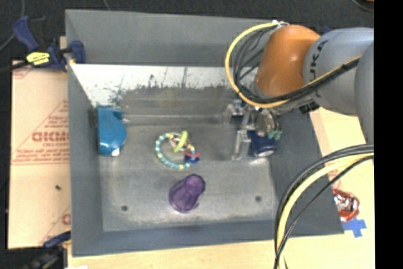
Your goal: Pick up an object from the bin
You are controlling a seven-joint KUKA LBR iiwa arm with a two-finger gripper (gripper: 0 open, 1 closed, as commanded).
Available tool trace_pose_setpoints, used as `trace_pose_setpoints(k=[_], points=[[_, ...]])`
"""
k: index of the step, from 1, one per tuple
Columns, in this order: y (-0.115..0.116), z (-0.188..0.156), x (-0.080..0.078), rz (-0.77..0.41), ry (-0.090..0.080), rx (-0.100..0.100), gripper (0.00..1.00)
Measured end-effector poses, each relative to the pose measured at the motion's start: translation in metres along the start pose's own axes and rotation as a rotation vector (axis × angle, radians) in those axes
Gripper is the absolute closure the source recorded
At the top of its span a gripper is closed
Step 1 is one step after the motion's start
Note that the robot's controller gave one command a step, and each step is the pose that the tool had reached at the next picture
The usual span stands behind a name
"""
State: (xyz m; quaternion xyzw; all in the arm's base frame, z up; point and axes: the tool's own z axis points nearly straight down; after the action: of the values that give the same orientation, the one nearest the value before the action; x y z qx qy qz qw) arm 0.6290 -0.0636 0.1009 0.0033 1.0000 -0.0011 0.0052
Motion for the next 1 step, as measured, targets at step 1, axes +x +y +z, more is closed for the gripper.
trace_pose_setpoints(k=[1], points=[[0.0500,0.0112,-0.0009,-0.155,0.006,-0.001,0.00]])
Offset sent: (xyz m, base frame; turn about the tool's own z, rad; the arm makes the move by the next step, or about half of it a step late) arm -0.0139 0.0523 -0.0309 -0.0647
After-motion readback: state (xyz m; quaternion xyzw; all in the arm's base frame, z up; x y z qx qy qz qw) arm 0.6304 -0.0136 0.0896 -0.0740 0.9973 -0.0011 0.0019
